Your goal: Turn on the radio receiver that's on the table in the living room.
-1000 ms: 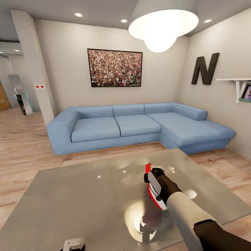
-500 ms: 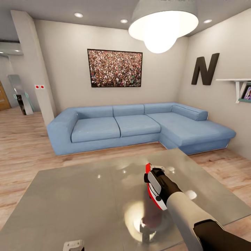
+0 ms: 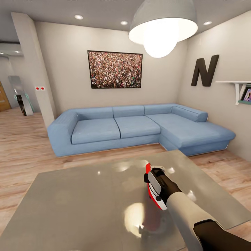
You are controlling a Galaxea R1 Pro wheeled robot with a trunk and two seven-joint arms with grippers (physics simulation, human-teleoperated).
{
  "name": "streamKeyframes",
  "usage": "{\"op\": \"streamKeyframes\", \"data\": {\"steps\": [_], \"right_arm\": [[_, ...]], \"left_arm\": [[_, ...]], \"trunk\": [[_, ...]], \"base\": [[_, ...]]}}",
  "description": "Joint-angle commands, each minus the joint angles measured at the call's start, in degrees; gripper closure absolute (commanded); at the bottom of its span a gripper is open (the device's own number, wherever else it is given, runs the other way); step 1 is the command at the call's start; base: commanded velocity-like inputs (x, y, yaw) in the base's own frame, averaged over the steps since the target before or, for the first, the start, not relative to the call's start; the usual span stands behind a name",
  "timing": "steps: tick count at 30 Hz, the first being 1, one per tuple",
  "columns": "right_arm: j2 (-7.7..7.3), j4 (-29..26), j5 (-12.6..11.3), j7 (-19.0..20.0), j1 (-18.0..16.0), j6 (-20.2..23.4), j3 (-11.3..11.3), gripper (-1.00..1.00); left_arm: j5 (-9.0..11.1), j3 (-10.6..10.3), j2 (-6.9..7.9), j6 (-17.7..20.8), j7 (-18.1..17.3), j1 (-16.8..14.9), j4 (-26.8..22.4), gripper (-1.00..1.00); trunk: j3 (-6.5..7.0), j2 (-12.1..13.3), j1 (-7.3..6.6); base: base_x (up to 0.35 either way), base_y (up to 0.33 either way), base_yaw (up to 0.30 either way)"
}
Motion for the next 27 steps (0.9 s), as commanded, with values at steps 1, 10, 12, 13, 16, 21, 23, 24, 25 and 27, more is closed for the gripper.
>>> {"op": "streamKeyframes", "data": {"steps": [1, 10, 12, 13, 16, 21, 23, 24, 25, 27], "right_arm": [[0.00, 0.0, 0.3, 0.0, 0.0, 0.1, 0.0, 1.00], [0.00, 0.0, 0.4, -0.1, 0.0, 0.0, 0.0, 1.00], [0.00, 0.0, 0.5, -0.1, 0.0, -0.1, 0.0, 1.00], [0.00, 0.0, 0.5, -0.1, 0.0, -0.1, 0.0, 1.00], [0.00, 0.0, 0.6, 0.0, 0.0, -0.2, 0.1, 1.00], [0.00, 0.0, 0.8, 0.0, 0.0, -0.3, 0.1, 1.00], [0.00, 0.0, 0.8, 0.0, 0.0, -0.3, 0.1, 1.00], [0.00, 0.0, 0.8, 0.0, 0.0, -0.3, 0.0, 1.00], [-0.02, 0.0, 0.8, 0.0, 0.0, -0.4, 0.0, 1.00], [-0.14, -0.1, 0.8, 0.2, 0.0, -0.4, 0.0, 1.00]], "left_arm": [[0.0, 0.0, 0.01, 0.1, 0.1, 0.0, 2.1, -1.00], [0.0, 0.0, 0.03, 0.1, 0.0, 0.0, 2.1, -1.00], [0.0, 0.0, 0.03, 0.1, 0.0, 0.0, 2.1, -1.00], [0.0, 0.0, 0.03, 0.1, 0.0, 0.0, 2.1, -1.00], [0.0, 0.0, 0.03, 0.1, 0.1, 0.0, 2.1, -1.00], [0.0, 0.0, 0.03, 0.1, 0.0, 0.0, 2.1, -1.00], [0.0, 0.0, 0.03, 0.1, 0.0, 0.0, 2.1, -1.00], [0.0, 0.0, 0.03, 0.1, 0.0, 0.0, 2.1, -1.00], [0.0, 0.0, 0.03, 0.1, 0.0, 0.0, 2.1, -1.00], [0.0, 0.0, 0.03, 0.1, 0.0, 0.0, 2.1, -1.00]], "trunk": [[0.18, 0.4, -0.22], [1.80, 4.0, -2.20], [2.15, 4.8, -2.64], [2.33, 5.2, -2.86], [2.87, 6.4, -3.52], [3.77, 8.4, -4.62], [4.13, 9.2, -5.06], [4.31, 9.6, -5.28], [4.49, 10.0, -5.50], [4.85, 10.8, -5.93]], "base": [[0.000, 0.000, 0.000], [0.000, 0.000, 0.000], [0.000, 0.000, 0.000], [0.000, 0.000, 0.000], [0.000, 0.000, 0.000], [0.000, 0.000, 0.000], [0.000, 0.000, 0.000], [0.000, 0.000, 0.000], [0.000, 0.000, 0.000], [0.000, 0.000, 0.000]]}}
